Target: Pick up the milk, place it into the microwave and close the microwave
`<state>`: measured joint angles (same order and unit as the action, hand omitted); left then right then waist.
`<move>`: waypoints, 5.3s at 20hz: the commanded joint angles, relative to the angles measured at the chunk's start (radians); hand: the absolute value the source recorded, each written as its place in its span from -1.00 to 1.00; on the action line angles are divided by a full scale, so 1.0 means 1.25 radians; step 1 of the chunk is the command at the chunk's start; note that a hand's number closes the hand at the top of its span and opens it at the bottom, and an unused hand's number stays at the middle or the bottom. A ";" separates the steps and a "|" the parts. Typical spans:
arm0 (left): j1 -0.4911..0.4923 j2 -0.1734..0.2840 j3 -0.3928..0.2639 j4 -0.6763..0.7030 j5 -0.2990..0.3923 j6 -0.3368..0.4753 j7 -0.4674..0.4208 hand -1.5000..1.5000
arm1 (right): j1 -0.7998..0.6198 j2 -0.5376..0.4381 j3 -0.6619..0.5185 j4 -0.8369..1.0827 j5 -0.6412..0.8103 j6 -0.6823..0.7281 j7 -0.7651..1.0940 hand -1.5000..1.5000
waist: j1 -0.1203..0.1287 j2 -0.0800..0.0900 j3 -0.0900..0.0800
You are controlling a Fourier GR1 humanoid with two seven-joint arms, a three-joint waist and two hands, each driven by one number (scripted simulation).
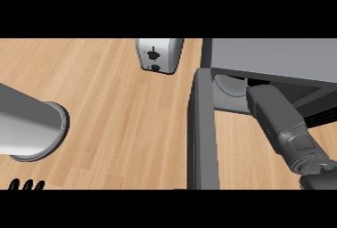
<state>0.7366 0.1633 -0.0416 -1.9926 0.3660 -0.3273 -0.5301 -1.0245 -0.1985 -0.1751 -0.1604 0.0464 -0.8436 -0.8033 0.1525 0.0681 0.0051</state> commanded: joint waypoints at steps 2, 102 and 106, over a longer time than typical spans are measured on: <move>-0.012 0.001 0.003 0.001 -0.006 0.000 -0.005 -1.00 | 0.062 -0.069 0.042 0.123 0.066 -0.204 0.121 -1.00 | 0.009 0.023 -0.012; -0.644 -0.130 -0.340 0.527 -0.466 0.068 0.341 1.00 | 0.824 -0.208 -0.076 -0.460 -0.213 0.972 -0.137 -1.00 | -0.146 -0.050 -0.003; -0.701 -0.130 -0.454 0.620 -0.454 0.076 0.360 1.00 | 0.833 -0.206 -0.071 -0.473 -0.219 0.973 -0.158 -1.00 | -0.147 -0.051 -0.004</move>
<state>-0.0478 0.0039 -0.5098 -1.3354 -0.2101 -0.2300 -0.1301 0.0070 -0.4444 -0.2649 -0.7581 -0.2182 0.2746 -0.9227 -0.0245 0.0027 0.0006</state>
